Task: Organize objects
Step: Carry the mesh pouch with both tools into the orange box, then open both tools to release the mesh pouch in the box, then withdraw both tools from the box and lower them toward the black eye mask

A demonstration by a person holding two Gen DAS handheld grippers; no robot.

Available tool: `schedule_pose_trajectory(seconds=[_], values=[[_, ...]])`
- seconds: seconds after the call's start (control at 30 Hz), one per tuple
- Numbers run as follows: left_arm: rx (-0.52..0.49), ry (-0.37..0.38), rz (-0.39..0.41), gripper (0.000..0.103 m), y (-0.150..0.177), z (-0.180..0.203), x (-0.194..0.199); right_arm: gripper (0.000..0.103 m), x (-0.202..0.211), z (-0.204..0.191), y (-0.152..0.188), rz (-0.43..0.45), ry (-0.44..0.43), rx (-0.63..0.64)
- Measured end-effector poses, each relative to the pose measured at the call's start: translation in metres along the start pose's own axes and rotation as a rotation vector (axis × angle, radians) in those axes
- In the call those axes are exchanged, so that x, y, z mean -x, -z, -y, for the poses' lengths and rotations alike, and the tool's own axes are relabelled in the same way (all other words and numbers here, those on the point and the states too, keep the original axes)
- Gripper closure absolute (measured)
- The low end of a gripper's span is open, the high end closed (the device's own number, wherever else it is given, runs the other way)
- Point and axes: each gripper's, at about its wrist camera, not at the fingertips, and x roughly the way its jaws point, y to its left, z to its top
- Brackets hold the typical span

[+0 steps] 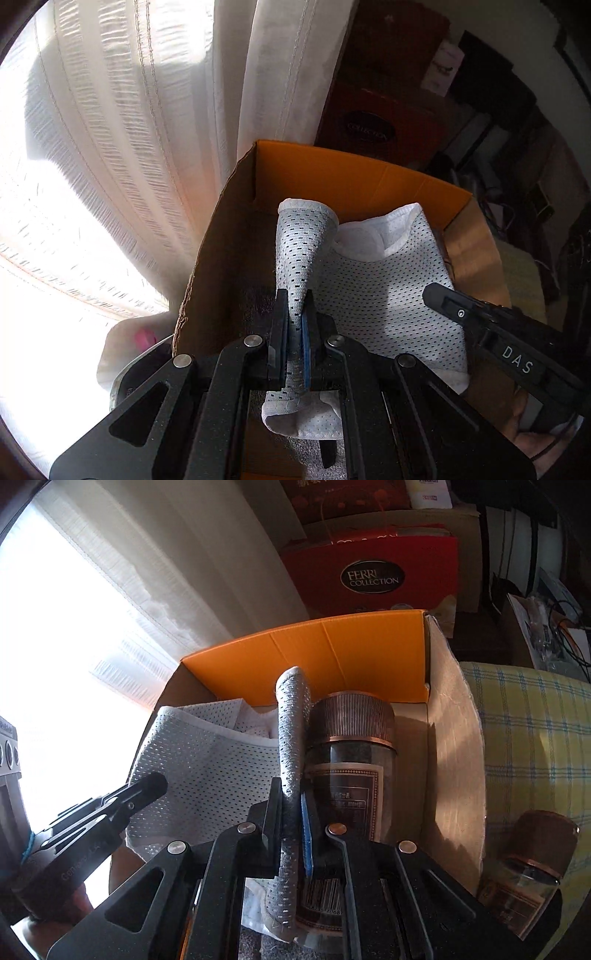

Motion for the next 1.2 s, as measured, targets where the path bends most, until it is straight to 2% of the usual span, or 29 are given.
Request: schedule_pose_trajectory(seconds=[0.07,0.13,0.27,0.37,0.4,0.5,0.53,0.67,0.83,0.9,1.0,1.2], values=[[-0.008,0.011,-0.018,0.098,0.001,0.007,-0.007,0.095,0.005,0.005,-0.001,0.008,0.023,0.009],[-0.029,-0.016,-0.02,0.098,0.001,0.014,-0.012,0.094,0.007,0.007,0.0,0.0,0.028,0.019],[-0.019,-0.051,-0.034,0.093,0.001,0.009,-0.016,0.084,0.005,-0.002,0.003,-0.028,0.043,0.073],[0.015,-0.038,-0.044,0.078,0.003,-0.001,-0.013,0.075,0.008,-0.003,0.003,-0.025,0.041,0.073],[0.021,-0.031,-0.042,0.072,0.003,-0.004,-0.01,0.075,0.012,-0.001,0.005,-0.024,0.037,0.073],[0.024,-0.033,-0.023,0.07,0.004,-0.008,0.003,0.074,0.015,-0.006,0.002,-0.026,0.027,0.079],[0.025,-0.029,-0.015,0.067,0.003,-0.008,0.008,0.073,0.018,-0.008,0.001,-0.022,0.014,0.078],[0.004,-0.03,0.031,0.059,0.005,-0.003,0.03,0.064,0.04,-0.006,0.005,0.009,-0.036,0.079],[-0.054,0.008,0.039,0.05,0.017,0.015,0.045,0.053,0.077,-0.001,0.015,0.046,-0.028,0.117],[-0.07,0.025,0.037,0.049,0.025,0.025,0.049,0.043,0.092,0.001,0.02,0.059,-0.02,0.13],[-0.086,0.055,0.047,0.035,0.034,0.039,0.059,0.031,0.11,0.004,0.028,0.086,0.016,0.148],[-0.104,0.103,0.063,0.026,0.048,0.056,0.077,0.021,0.137,0.018,0.048,0.111,0.065,0.149]])
